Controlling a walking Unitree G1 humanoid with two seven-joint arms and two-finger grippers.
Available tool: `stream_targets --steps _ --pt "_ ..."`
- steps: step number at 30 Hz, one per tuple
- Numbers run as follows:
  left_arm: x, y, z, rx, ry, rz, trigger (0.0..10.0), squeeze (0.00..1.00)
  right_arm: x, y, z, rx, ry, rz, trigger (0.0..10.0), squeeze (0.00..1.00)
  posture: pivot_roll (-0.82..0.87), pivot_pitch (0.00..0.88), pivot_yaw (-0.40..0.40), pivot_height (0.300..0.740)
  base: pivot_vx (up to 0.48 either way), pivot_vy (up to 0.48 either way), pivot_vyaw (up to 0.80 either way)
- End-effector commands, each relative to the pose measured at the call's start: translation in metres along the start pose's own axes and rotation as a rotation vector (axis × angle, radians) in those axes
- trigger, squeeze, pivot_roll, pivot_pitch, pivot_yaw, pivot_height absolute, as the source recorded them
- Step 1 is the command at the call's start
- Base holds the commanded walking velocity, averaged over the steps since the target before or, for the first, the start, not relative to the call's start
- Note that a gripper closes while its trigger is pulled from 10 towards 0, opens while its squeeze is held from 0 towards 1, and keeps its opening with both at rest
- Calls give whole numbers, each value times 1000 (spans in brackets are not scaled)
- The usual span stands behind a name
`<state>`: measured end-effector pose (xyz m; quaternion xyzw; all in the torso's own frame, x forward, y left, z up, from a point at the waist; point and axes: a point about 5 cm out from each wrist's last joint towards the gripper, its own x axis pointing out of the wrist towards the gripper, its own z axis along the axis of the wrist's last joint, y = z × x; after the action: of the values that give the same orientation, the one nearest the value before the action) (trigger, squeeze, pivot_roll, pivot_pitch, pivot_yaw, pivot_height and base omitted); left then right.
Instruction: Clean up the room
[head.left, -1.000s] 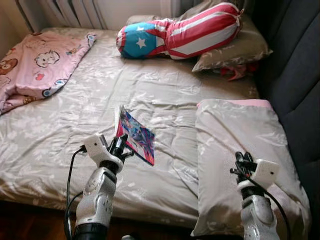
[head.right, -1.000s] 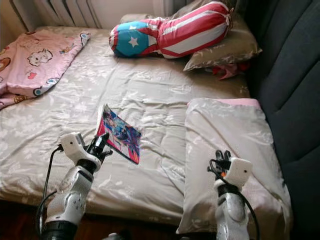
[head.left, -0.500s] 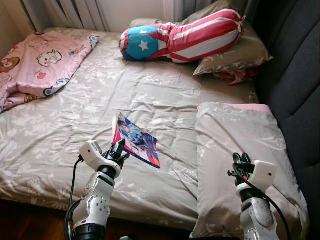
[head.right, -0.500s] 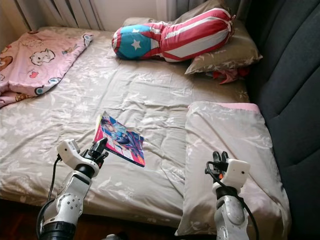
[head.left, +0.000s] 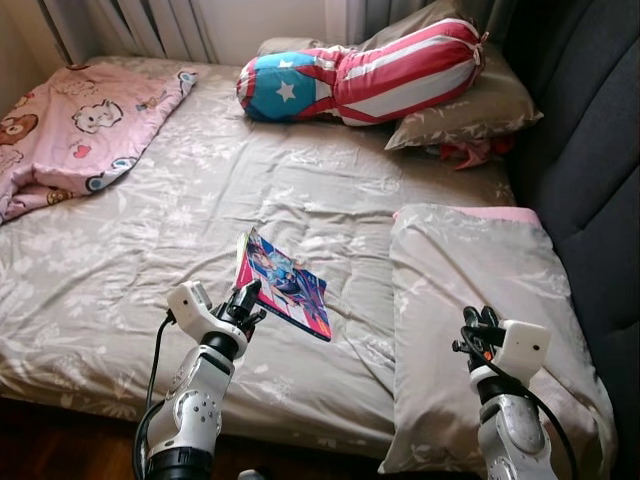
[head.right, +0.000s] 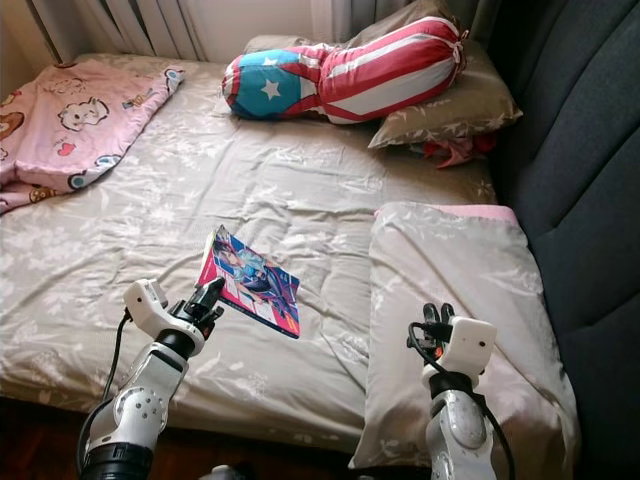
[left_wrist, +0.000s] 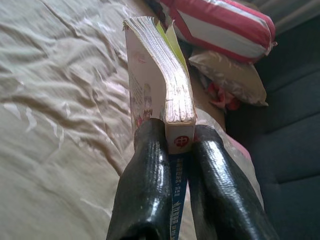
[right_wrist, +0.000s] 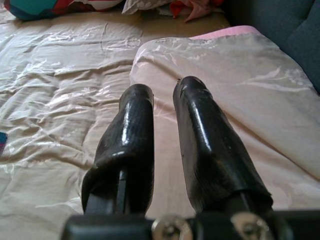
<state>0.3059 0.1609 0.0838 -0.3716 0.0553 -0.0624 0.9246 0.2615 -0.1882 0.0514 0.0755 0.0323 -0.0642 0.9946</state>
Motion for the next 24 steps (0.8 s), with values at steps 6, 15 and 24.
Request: stream_targets --steps 6,15,24 --pt "8 -6 -1 -19 14 -43 10000 0 -2 2 2 -19 -2 11 10000 0 -93 174 -36 675 0 0 0" --pt "16 -8 -4 -38 34 -60 10000 0 -3 4 3 -9 -7 8 10000 0 -94 186 -36 675 0 0 0" --pt "13 -4 -5 -29 29 -50 10000 0 -1 4 -1 -31 25 17 10000 0 -90 188 -38 675 0 0 0"
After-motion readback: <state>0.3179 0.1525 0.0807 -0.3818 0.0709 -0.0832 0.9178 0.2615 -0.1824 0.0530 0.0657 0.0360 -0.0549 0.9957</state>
